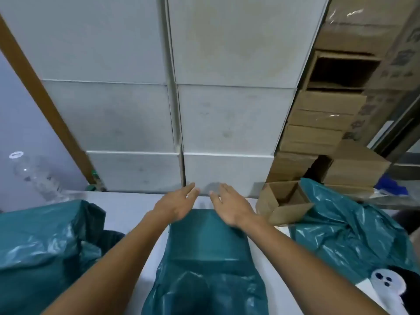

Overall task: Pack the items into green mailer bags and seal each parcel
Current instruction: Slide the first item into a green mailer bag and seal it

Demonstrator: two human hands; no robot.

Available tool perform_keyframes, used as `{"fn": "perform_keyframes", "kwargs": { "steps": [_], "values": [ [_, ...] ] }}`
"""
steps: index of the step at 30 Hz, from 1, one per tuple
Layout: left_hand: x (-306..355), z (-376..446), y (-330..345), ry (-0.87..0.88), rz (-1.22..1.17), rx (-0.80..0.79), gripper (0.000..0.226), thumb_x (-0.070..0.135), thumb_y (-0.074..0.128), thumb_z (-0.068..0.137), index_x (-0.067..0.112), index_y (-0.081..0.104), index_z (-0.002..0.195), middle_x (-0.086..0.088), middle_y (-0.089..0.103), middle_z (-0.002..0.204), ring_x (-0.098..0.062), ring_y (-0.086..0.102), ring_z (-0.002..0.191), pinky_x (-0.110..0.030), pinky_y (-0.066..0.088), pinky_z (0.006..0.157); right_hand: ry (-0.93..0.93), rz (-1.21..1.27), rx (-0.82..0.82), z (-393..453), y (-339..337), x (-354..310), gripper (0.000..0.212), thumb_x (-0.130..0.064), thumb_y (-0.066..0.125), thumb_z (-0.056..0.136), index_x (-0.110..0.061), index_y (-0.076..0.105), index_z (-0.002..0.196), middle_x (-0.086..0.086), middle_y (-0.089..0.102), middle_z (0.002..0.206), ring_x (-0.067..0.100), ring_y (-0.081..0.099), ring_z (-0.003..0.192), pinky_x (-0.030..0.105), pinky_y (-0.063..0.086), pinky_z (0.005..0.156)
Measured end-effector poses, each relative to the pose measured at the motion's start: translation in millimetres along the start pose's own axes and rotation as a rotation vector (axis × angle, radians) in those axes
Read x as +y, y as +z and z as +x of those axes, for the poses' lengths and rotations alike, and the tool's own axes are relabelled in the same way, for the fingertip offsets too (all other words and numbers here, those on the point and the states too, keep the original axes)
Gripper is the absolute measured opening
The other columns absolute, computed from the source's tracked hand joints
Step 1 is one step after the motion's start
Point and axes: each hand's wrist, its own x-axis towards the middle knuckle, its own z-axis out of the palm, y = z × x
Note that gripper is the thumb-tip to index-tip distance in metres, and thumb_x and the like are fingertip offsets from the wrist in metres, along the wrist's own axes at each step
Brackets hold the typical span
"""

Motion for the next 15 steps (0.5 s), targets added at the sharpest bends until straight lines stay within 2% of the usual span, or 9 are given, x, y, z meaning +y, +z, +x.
{"fn": "perform_keyframes", "kwargs": {
  "steps": [2, 4, 6, 8, 9, 11, 13, 15],
  "values": [
    [-11, 9, 19, 0.016, -0.028, 0.051, 0.065, 0.066, 0.025, 0.108, 0.036, 0.034, 0.165, 0.004, 0.035, 0.172, -0.026, 0.032, 0.158, -0.046, 0.023, 0.127, -0.029, -0.047, 0.045, 7, 17, 13, 0.064, -0.052, 0.026, 0.113, -0.014, 0.032, 0.164, 0.004, 0.033, 0.172, 0.021, 0.029, 0.158, 0.04, 0.028, 0.124],
    [-24, 17, 34, 0.025, -0.07, 0.11, 0.059, 0.062, 0.034, 0.108, 0.033, 0.048, 0.158, 0.002, 0.048, 0.165, -0.026, 0.044, 0.151, -0.043, 0.03, 0.122, -0.055, -0.093, 0.102, 9, 32, 23, 0.058, -0.052, 0.029, 0.112, -0.019, 0.043, 0.158, 0.003, 0.046, 0.164, 0.024, 0.043, 0.149, 0.039, 0.035, 0.117],
    [-30, 20, 43, 0.041, -0.101, 0.177, 0.048, 0.058, 0.045, 0.104, 0.032, 0.067, 0.139, 0.001, 0.066, 0.146, -0.026, 0.059, 0.134, -0.041, 0.043, 0.113, -0.081, -0.106, 0.179, 9, 42, 26, 0.054, -0.052, 0.032, 0.11, -0.022, 0.052, 0.151, 0.002, 0.057, 0.156, 0.027, 0.052, 0.141, 0.04, 0.041, 0.111],
    [-36, 25, 48, 0.074, -0.104, 0.218, 0.039, 0.055, 0.053, 0.097, 0.028, 0.078, 0.108, 0.001, 0.078, 0.118, -0.023, 0.07, 0.11, -0.04, 0.053, 0.1, -0.095, -0.107, 0.221, 10, 47, 30, 0.053, -0.054, 0.033, 0.109, -0.022, 0.06, 0.142, 0.003, 0.066, 0.145, 0.031, 0.059, 0.133, 0.042, 0.047, 0.103],
    [-39, 28, 50, 0.079, -0.114, 0.239, 0.038, 0.052, 0.055, 0.096, 0.022, 0.077, 0.094, 0.002, 0.079, 0.102, -0.022, 0.071, 0.096, -0.039, 0.056, 0.091, -0.094, -0.109, 0.23, 12, 49, 32, 0.052, -0.053, 0.033, 0.108, -0.021, 0.064, 0.135, 0.004, 0.069, 0.139, 0.032, 0.061, 0.129, 0.042, 0.048, 0.097],
    [-39, 30, 50, 0.082, -0.15, 0.263, 0.038, 0.045, 0.056, 0.094, 0.014, 0.063, 0.073, 0.002, 0.068, 0.076, -0.023, 0.062, 0.073, -0.035, 0.049, 0.072, -0.095, -0.121, 0.249, 14, 48, 33, 0.051, -0.053, 0.032, 0.108, -0.017, 0.069, 0.109, 0.006, 0.074, 0.116, 0.034, 0.066, 0.111, 0.04, 0.045, 0.079],
    [-40, 26, 55, 0.087, -0.188, 0.268, 0.032, 0.042, 0.055, 0.093, 0.019, 0.055, 0.07, -0.002, 0.057, 0.07, -0.022, 0.054, 0.067, -0.034, 0.042, 0.066, -0.116, -0.119, 0.256, 9, 51, 35, 0.055, -0.053, 0.032, 0.107, -0.014, 0.069, 0.094, 0.004, 0.073, 0.096, 0.032, 0.066, 0.095, 0.038, 0.041, 0.069],
    [-40, 20, 58, 0.09, -0.21, 0.296, 0.029, 0.04, 0.055, 0.092, 0.021, 0.056, 0.071, 0.001, 0.058, 0.071, -0.022, 0.055, 0.07, -0.034, 0.041, 0.067, -0.117, -0.099, 0.255, 6, 51, 36, 0.055, -0.052, 0.033, 0.107, -0.015, 0.07, 0.091, 0.003, 0.072, 0.093, 0.03, 0.065, 0.091, 0.038, 0.042, 0.07]
  ]
}}
